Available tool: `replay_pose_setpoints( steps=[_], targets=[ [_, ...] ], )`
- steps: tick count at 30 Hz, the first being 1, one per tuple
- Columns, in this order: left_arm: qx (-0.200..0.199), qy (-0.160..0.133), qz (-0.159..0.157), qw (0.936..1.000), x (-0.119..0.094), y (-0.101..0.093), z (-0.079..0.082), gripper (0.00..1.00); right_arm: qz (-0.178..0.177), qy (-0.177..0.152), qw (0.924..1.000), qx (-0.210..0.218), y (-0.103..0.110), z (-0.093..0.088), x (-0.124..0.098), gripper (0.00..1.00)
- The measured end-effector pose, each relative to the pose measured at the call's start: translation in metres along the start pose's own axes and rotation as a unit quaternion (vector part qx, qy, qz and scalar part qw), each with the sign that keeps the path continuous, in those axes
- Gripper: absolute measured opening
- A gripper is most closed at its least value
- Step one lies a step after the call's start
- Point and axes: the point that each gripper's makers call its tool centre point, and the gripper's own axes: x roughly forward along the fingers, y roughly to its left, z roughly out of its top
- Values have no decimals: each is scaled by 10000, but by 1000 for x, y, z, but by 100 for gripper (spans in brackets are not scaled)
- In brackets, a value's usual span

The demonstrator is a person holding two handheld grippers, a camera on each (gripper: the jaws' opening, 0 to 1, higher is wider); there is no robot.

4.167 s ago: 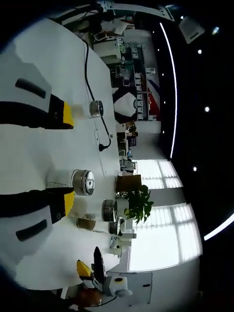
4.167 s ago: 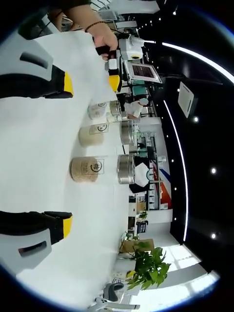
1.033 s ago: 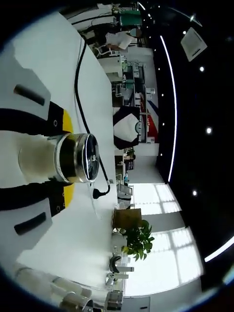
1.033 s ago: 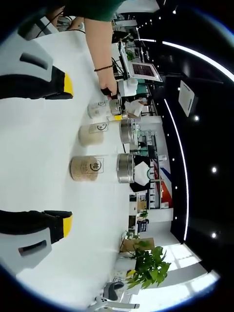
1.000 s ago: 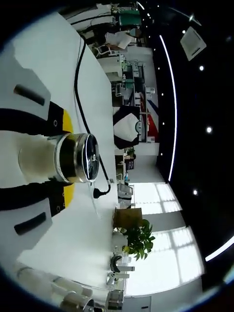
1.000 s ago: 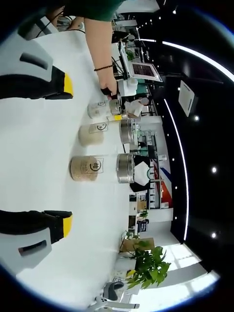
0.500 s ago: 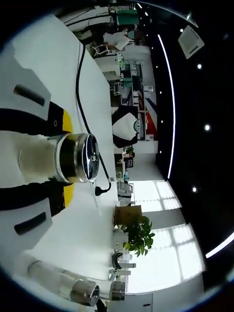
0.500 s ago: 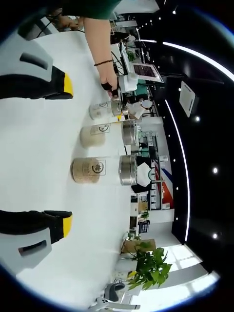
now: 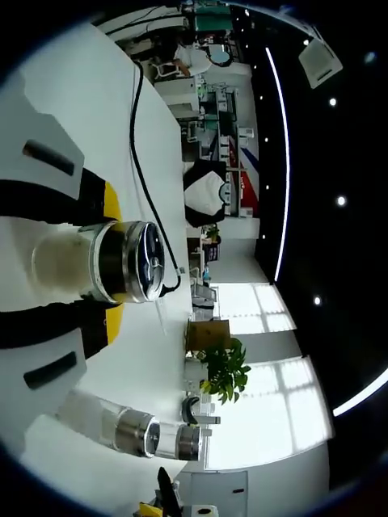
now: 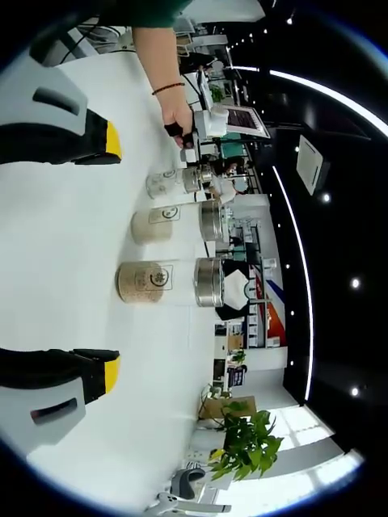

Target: Rotate the seasoning bottle until the label or dispensing opening points toward the visible target arrow and the bottle remains upright within the marked orientation range

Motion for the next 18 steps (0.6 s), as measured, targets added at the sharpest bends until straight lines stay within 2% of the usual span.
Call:
replay_pose_setpoints(
  steps=[8,13,18],
  targets=[
    [90,-54,-249,9996,-21,-22,6,37,-17,-8,10000,10,-2,1,-1,97],
    [-124,-143,-324,9993,-35,-32,5,37,-18,-25,10000,3,-2,1,-2,97],
    [-16,-182,-445,9988,-43,-44,10,37,18,-2,10000,-4,0,0,-1,97]
  ],
)
